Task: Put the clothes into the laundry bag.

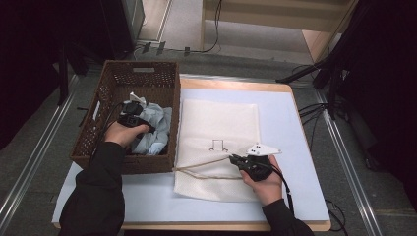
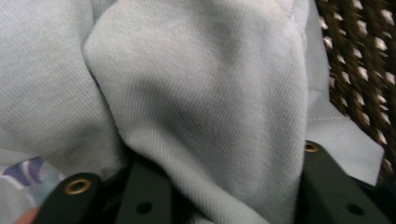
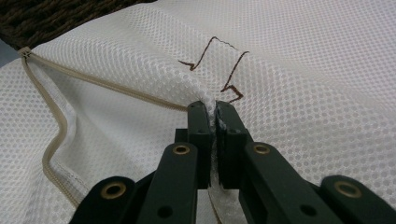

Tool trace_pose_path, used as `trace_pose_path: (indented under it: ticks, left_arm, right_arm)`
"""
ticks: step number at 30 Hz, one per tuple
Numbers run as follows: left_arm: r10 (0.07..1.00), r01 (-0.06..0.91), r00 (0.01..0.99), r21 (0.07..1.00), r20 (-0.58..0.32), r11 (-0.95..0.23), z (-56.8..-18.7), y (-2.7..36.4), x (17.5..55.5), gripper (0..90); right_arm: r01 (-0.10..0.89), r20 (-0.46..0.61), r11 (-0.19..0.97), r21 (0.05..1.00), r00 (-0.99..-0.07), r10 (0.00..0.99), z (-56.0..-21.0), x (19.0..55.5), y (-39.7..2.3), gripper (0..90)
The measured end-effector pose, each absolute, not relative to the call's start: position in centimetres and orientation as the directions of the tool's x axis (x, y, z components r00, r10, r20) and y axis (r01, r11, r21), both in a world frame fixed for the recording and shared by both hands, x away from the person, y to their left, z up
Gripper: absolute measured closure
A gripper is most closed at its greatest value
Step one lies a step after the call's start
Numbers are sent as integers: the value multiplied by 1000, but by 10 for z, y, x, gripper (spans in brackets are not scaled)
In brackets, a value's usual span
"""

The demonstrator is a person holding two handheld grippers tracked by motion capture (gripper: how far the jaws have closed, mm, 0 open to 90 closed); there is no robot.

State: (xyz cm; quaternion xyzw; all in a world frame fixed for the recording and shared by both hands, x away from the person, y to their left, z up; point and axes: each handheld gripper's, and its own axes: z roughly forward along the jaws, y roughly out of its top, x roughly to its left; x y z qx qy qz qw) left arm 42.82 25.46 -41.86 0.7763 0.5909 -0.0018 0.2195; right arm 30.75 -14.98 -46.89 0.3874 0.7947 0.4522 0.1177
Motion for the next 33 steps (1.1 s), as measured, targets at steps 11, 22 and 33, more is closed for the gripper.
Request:
trace_pose_path:
  ticks: [11, 22, 33]
  left_arm:
    - [868, 841, 356, 523, -346, -136, -400, 256, 423, 639]
    - [917, 904, 328, 356, -227, -236, -423, 236, 433, 132]
    - [914, 910, 347, 311, -211, -274, -422, 229, 429, 553]
  right_arm:
    - [514, 163, 295, 805, -670, 724, -469, 307, -150, 874]
    - [510, 162, 294, 808, -673, 722, -469, 307, -150, 874]
    - [511, 162, 296, 807, -673, 722, -469, 307, -150, 874]
